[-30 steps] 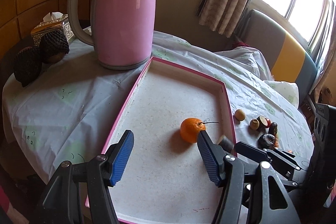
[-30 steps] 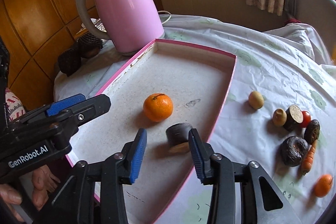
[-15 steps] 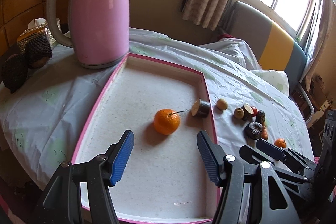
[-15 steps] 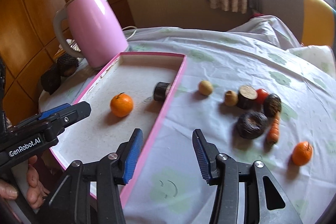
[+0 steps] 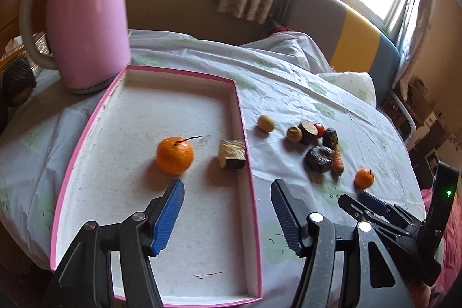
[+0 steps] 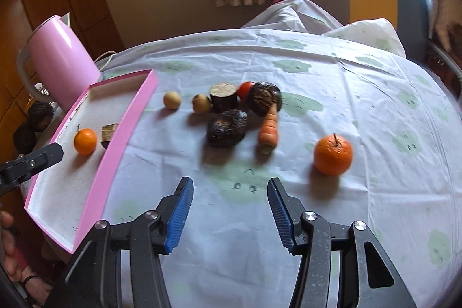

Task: Organize fruits
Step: 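Move the left tool to the tan round ball and grasp it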

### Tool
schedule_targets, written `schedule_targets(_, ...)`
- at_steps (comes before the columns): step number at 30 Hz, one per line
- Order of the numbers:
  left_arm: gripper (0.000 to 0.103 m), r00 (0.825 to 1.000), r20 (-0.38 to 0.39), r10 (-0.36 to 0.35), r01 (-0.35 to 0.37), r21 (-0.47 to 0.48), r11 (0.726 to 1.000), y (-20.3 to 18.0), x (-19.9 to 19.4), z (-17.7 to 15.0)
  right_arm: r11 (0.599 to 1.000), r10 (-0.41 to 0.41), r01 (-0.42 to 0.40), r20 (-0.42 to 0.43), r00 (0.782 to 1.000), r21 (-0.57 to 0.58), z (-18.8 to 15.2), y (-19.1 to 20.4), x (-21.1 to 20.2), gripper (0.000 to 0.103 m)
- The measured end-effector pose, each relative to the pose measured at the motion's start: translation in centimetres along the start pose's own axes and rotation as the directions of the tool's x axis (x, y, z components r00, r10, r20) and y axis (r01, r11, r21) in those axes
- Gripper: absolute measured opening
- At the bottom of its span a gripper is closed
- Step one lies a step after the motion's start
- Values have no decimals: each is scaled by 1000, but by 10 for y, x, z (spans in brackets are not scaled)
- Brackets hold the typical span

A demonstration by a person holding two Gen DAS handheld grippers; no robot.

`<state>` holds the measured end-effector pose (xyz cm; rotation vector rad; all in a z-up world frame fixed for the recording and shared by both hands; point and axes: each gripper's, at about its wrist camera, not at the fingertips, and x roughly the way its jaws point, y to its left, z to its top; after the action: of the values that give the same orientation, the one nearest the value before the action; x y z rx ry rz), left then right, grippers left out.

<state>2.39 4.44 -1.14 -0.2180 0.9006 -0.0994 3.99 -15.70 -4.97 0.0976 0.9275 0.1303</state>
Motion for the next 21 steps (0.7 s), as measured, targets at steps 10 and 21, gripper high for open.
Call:
schedule_targets(10, 39, 997, -51, -58, 65, 149, 987, -41, 28, 26, 1000, 4, -4, -8, 1000, 1, -9, -9, 6, 54)
schedule_targets(21, 36, 993, -115, -38, 66, 243, 968, -72, 81, 64, 999, 34, -34, -25, 999, 9, -15, -14, 14, 54)
